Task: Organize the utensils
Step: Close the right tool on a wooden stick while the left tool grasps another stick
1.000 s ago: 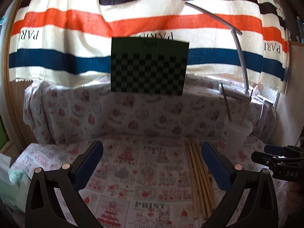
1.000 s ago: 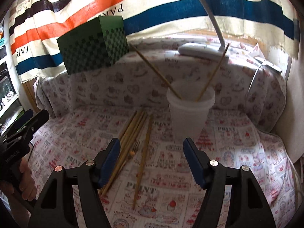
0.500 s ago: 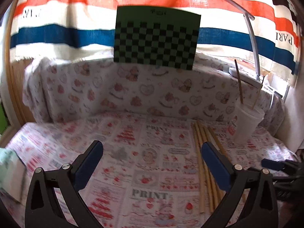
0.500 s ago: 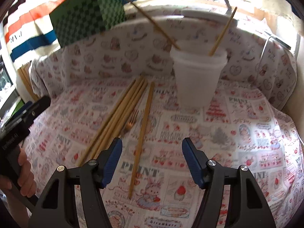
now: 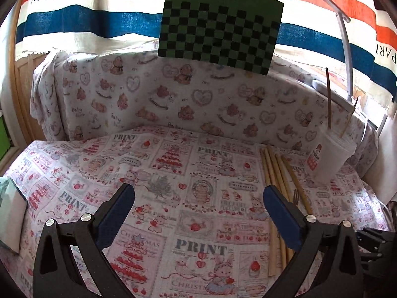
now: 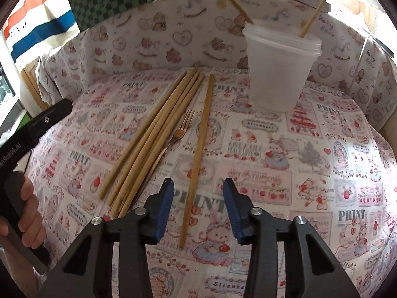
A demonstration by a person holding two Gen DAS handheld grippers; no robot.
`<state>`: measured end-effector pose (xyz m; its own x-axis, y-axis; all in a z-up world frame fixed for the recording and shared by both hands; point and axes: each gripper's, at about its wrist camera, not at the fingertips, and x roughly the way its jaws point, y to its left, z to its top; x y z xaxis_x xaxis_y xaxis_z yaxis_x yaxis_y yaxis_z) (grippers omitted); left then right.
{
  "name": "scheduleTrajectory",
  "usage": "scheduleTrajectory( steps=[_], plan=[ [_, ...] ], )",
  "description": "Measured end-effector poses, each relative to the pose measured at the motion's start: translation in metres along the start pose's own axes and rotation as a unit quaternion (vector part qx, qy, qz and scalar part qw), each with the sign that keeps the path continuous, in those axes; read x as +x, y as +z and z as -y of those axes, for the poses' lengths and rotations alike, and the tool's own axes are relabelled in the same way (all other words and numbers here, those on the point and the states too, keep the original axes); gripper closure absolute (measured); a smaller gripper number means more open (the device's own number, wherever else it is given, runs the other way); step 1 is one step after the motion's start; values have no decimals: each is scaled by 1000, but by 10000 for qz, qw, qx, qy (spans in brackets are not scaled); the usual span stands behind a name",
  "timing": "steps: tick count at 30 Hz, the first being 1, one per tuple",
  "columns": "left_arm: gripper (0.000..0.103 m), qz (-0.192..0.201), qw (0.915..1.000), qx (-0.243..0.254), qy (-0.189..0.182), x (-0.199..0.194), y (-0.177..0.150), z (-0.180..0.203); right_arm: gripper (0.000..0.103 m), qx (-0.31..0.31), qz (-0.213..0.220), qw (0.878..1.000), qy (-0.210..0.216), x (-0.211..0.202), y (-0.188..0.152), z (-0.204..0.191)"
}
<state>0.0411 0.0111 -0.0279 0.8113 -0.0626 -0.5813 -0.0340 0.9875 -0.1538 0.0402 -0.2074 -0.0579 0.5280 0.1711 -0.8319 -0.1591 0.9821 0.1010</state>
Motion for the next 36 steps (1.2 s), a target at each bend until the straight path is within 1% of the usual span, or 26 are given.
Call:
scheduleTrajectory(
  steps=[1, 4, 6, 8, 11, 12, 13, 14, 17, 19, 20, 21, 22, 24, 25, 26, 27, 31, 32, 34, 35, 36],
  plan=[
    [1, -11, 10000, -1, 5, 0, 0, 0, 62, -36, 21, 10000, -55, 0, 0, -1],
    [1, -82, 9996, 146, 211, 2, -2, 4, 64, -155, 56, 9995, -269, 1, -1, -4],
    [1, -136, 9993, 285, 190, 4, -3, 9, 65, -148, 91, 9990, -405, 2, -2, -4],
    [1, -184, 9988, 431, 168, 5, -5, 14, 69, -156, 123, 9989, -419, 2, -2, -4],
    [1, -260, 9973, 668, 145, 7, -9, 22, 83, -263, 152, 9986, -443, 2, -2, -7],
    [1, -299, 9971, 699, 86, 8, -9, 24, 92, -186, 162, 9984, -509, 2, -1, -6],
    [1, -338, 9969, 707, -20, 9, -10, 25, 96, -69, 166, 9982, -569, 2, -1, -3],
    [1, -368, 9968, 697, -123, 9, -10, 26, 96, 119, 163, 9981, -588, 2, 0, 3],
    [1, -595, 9944, 726, -494, 11, -13, 30, 96, 517, 152, 9979, -367, 2, 5, 20],
    [9, -813, 9918, 844, -510, 16, -16, 35, 96, 657, 199, 9971, -340, 1, 7, 27],
    [17, -919, 9905, 895, -504, 19, -18, 38, 96, 711, 259, 9966, -315, -1, 8, 30],
    [22, -1020, 9892, 905, -541, 21, -19, 39, 96, 765, 335, 9961, -281, -4, 9, 32],
    [23, -1107, 9881, 872, -610, 23, -20, 40, 97, 809, 422, 9955, -239, -7, 10, 34],
    [35, -1210, 9865, 795, -767, 25, -20, 40, 97, 885, 609, 9941, -170, -14, 11, 37],
    [38, -1228, 9860, 788, -810, 25, -21, 40, 97, 906, 668, 9935, -169, -17, 11, 38],
    [45, -1246, 9853, 809, -848, 25, -21, 42, 97, 924, 737, 9928, -170, -20, 11, 37],
    [50, -1271, 9842, 849, -889, 25, -22, 45, 97, 920, 775, 9926, -162, -22, 11, 38],
    [57, -1502, 9766, 885, -1259, 25, -26, 52, 97, 919, 815, 9924, -64, -27, 11, 37],
    [58, -1532, 9757, 913, -1276, 25, -27, 53, 97, 908, 799, 9926, -50, -27, 11, 37],
    [65, -1586, 9764, 1051, -1017, 29, -29, 56, 97, 896, 794, 9928, -66, -27, 9, 37],
    [66, -1560, 9770, 1043, -1011, 28, -30, 56, 97, 864, 814, 9929, -97, -28, 9, 36],
    [70, -1576, 9764, 1026, -1061, 27, -30, 56, 97, 832, 838, 9929, -138, -28, 9, 36]
  ],
)
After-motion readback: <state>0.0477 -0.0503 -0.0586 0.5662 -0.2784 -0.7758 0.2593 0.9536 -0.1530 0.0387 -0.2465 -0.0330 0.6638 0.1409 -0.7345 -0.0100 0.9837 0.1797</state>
